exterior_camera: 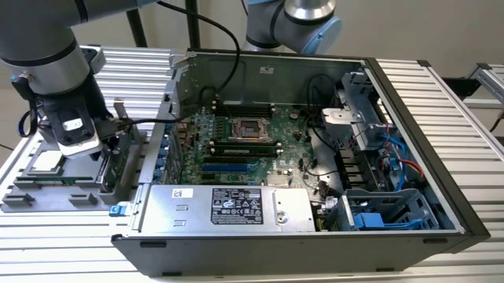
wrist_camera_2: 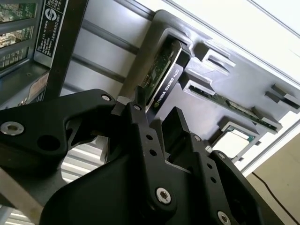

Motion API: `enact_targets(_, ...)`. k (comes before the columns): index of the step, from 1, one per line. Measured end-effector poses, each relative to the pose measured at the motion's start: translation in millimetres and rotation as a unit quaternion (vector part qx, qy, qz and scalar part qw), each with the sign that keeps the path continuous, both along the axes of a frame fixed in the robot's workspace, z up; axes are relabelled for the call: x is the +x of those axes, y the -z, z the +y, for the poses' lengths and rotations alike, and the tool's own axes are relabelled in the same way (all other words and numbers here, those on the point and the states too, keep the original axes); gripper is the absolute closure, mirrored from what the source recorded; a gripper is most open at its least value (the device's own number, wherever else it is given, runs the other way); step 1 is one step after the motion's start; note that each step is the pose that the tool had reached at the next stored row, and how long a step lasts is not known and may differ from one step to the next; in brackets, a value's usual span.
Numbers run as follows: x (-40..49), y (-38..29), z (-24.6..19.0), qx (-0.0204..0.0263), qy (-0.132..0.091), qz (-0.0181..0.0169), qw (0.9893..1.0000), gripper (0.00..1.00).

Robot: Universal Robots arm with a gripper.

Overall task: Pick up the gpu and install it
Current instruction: 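Pick up the gpu and move the gpu toward the slot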

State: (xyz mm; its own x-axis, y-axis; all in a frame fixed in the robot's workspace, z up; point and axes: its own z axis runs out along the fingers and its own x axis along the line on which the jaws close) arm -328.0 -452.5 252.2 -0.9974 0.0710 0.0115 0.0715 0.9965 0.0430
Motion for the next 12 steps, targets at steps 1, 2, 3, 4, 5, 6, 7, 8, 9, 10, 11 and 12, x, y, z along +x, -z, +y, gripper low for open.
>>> enact_targets(1, 0.0, 1.6, 0.0, -0.0001, 0.0, 0.0, 1.0, 0.0)
enact_targets(2, 0.0, 3.0, 0.0, -0.0002, 0.0, -0.0001, 1.0, 0.0)
enact_targets(3, 0.0, 4.5, 0.0, -0.0003, 0.0, -0.0001, 1.0, 0.0)
enact_targets(4, 0.0, 5.9, 0.0, -0.0004, 0.0, 0.0, 1.0, 0.0)
enact_targets(5, 0.0, 7.3, 0.0, -0.0005, 0.0, -0.0001, 1.0, 0.0)
enact_targets(6, 0.0, 8.5, 0.0, -0.0007, 0.0, -0.0001, 1.0, 0.0)
enact_targets(7, 0.0, 9.5, 0.0, -0.0008, 0.0, -0.0001, 1.0, 0.0)
enact_targets(8, 0.0, 10.5, 0.0, -0.001, 0.0, -0.0001, 1.0, 0.0)
enact_targets(9, 0.0, 11.5, 0.0, -0.0012, 0.0, -0.0001, 1.0, 0.0)
enact_targets(10, 0.0, 12.4, 0.0, -0.0016, 0.0, -0.0001, 1.0, 0.0)
enact_targets(11, 0.0, 13.0, 0.0, -0.0022, 0.0, -0.0001, 1.0, 0.0)
enact_targets(12, 0.0, 13.1, 0.0, -0.0024, 0.0, 0.0, 1.0, 0.0)
